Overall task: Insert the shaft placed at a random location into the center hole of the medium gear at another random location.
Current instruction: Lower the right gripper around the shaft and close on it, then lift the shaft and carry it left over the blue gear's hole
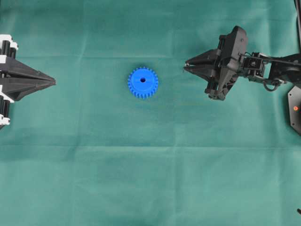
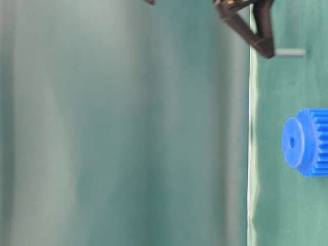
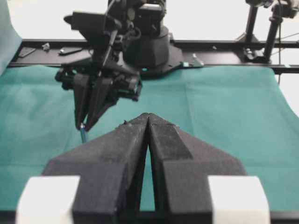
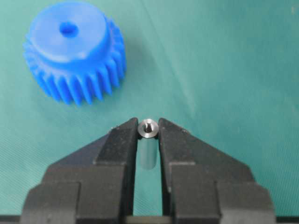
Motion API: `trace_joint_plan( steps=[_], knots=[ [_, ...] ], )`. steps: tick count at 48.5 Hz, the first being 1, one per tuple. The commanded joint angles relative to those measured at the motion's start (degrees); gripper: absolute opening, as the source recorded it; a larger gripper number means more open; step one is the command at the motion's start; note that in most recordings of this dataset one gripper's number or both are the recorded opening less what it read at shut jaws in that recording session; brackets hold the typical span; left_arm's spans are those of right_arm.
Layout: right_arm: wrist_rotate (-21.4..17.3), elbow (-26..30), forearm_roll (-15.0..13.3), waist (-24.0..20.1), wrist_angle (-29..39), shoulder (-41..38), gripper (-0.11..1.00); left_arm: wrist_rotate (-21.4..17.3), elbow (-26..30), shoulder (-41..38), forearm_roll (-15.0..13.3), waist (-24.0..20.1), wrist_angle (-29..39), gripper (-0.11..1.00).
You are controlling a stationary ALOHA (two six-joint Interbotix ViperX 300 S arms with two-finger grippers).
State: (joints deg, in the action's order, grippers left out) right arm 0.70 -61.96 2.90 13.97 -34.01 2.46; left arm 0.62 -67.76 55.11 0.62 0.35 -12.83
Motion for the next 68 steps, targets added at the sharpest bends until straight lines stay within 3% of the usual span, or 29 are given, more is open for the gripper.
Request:
trace_joint_plan(
  steps=[1, 8, 33, 68],
  knots=[
    [-0.53, 2.46, 0.00, -0.62, 4.57, 4.92, 0.14, 0.09, 1.32, -0.35, 0.18, 0.09, -0.35, 0.00],
    [-0.26, 3.69, -0.18, -1.14, 8.70, 8.26, 0.14, 0.09, 1.23, -0.53, 0.18, 0.09, -0.26, 0.00],
    [-0.26, 5.89, -0.18, -1.58, 9.14, 6.42, 0.14, 0.09, 1.23, -0.62, 0.18, 0.09, 0.26, 0.00],
    [-0.09, 22.15, -0.18, -5.80, 11.87, -5.63, 0.14, 0.09, 1.14, -0.62, 0.18, 0.09, 0.26, 0.00]
  ],
)
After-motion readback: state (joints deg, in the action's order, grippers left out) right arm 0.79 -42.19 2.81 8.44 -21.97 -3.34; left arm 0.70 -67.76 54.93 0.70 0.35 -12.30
